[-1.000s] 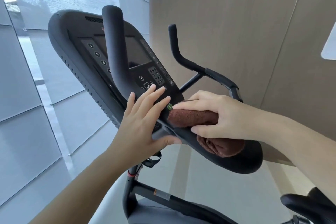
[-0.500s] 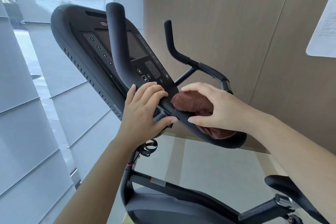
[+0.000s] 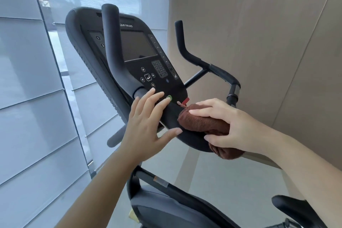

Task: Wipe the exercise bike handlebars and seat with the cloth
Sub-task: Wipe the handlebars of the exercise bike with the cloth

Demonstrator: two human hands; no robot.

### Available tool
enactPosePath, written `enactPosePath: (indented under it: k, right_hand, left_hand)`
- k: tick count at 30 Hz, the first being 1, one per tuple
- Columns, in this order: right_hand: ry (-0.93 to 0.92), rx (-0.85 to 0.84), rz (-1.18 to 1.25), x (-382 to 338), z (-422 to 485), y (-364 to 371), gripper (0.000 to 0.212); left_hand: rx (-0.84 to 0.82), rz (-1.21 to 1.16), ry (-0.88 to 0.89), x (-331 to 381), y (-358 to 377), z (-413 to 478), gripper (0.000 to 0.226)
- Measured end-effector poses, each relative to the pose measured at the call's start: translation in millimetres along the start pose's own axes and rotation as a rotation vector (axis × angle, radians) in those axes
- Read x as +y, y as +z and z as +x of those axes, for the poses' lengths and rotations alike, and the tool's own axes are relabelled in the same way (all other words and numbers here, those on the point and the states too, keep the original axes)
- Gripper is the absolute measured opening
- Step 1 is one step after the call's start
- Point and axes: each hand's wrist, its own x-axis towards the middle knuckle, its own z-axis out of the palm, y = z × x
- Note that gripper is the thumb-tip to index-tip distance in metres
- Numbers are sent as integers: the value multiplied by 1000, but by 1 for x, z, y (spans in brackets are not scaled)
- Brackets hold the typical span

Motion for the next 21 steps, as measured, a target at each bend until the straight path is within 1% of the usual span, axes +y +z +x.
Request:
enactPosePath:
  k: [2,4,7,9,11,13,15,17,18,19,21]
  right_hand:
    - [-28,0,-46,14,-16,-6,57]
    - [-69,56,-84,30,-30,-9,57]
    - [-116,93,-66,58,-46,-16,57]
    - [-100,101,-53,77,-49,-23,56]
    - [-76,165,-19,93,-46,-30,55]
    - [-91,269,32,102,-36,-35,53]
    - [-89,322,0,105,-21,-36,54]
    - [-60,271,-109,105,-6,-31,55]
    - [-48,230,-124,103,-1,-25,54]
    - [-53,207,-99,101,1,-20,52]
    - [-98,218,20,98,1,-12,46]
  left_hand:
    - [-19,14,-8,21,7,-2,74]
    - [-28,38,-46,37,10,-1,75]
    - [-56,131,-38,56,14,5,72]
    - [-76,176,-30,70,18,7,68]
    - [-77,209,-38,81,24,7,63]
    - [-73,248,-54,91,29,7,58]
    - [-65,296,-67,98,34,6,53]
    - [-46,327,-74,102,37,5,49]
    - [-29,332,-72,103,39,4,45]
    - [-6,335,-66,103,40,4,42]
    - [48,346,-61,103,43,4,37]
